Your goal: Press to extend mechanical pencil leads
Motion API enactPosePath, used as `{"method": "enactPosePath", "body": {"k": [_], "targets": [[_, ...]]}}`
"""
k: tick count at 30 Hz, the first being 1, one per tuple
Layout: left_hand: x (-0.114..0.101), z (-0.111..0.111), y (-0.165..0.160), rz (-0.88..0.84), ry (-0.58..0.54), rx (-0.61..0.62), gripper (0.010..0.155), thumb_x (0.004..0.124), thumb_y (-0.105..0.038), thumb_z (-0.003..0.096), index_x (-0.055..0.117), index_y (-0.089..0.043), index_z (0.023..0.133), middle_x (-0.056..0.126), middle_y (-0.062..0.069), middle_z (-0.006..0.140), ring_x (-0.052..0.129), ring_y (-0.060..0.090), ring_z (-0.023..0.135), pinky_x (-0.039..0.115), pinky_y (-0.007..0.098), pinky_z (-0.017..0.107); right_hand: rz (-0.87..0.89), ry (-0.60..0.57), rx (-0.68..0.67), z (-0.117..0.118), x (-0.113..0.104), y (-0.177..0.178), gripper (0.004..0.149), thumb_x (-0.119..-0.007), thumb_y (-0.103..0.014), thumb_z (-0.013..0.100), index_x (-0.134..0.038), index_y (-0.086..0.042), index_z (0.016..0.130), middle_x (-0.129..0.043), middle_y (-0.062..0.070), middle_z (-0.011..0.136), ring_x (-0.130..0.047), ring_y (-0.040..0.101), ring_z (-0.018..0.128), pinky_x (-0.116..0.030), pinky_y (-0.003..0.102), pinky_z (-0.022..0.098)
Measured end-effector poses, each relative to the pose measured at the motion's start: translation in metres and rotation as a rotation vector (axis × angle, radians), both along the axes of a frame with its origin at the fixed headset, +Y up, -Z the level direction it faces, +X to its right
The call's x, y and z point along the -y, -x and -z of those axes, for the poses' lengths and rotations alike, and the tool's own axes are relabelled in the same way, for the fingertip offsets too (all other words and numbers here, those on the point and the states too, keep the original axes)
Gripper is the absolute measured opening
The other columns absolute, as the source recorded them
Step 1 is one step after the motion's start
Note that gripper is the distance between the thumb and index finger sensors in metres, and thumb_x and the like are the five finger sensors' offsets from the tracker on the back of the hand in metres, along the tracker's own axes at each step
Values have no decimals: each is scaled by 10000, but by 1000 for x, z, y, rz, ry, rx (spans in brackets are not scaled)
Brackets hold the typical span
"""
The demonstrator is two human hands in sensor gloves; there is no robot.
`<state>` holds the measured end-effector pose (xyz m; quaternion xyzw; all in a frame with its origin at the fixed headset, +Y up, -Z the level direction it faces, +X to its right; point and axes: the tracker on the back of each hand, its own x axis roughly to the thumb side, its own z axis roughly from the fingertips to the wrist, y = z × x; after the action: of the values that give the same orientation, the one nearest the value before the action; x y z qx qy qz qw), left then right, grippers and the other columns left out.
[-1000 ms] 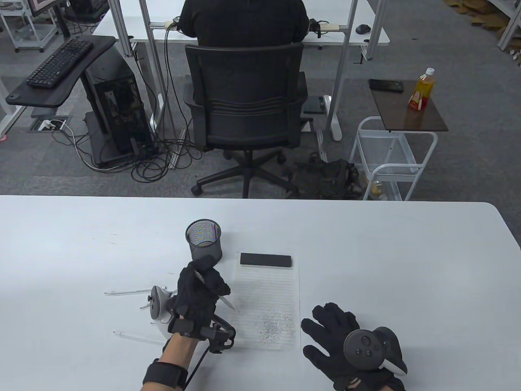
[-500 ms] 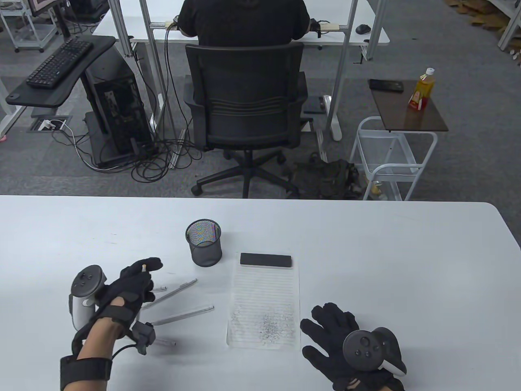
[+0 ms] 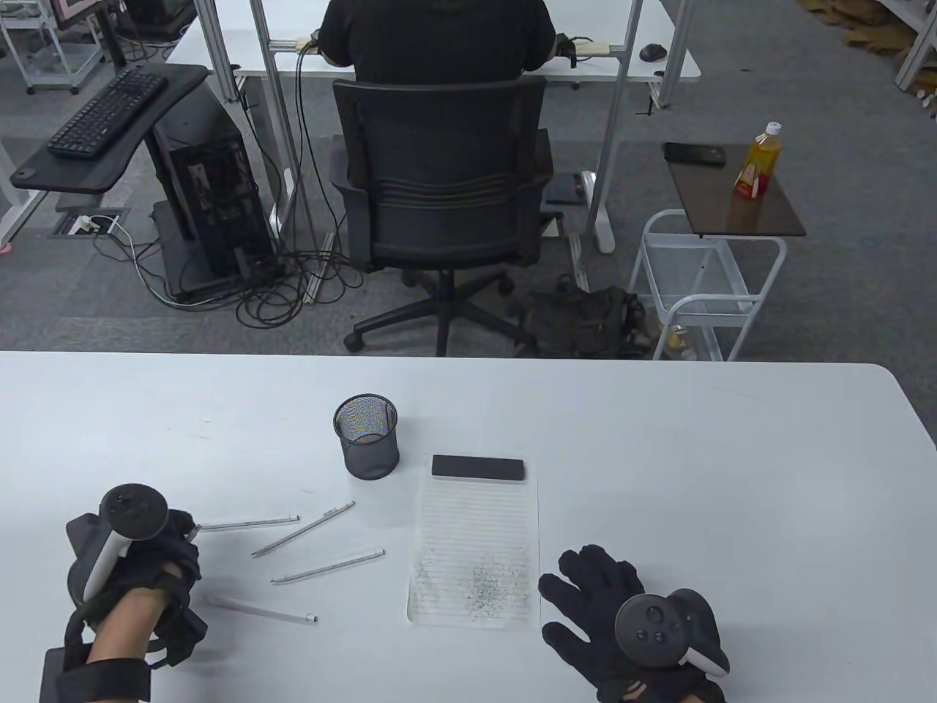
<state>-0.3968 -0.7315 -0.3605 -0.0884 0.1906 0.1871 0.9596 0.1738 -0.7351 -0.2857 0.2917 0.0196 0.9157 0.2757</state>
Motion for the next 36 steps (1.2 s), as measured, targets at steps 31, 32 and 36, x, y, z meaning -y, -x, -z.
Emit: {"method": "enactPosePath", "body": {"k": [31,32,36], "targets": [[33,24,-31,561,69,94,435,995,-328,324,1020,-157,724,1075,21,618,1159,234,496,967,480,466,3,13,1,1,0,-1,655,-731,-498,556,-686,-112,1082,-494,283,1135,-381,631,1038,-312,828,650],[33,24,-31,565,70,96,437,993,-334,327,1019,-159,726,1074,19,620,1157,233,500,967,478,467,4,13,2,1,0,-1,654,-730,-499,556,-687,-113,1082,-493,282,1137,-380,630,1039,-312,828,651],[33,24,-31,551,79,93,467,982,-378,344,1000,-173,763,1059,14,670,1137,248,556,942,478,507,3,14,1,2,0,-1,653,-730,-498,556,-685,-114,1082,-494,282,1136,-379,632,1038,-312,828,651]]}}
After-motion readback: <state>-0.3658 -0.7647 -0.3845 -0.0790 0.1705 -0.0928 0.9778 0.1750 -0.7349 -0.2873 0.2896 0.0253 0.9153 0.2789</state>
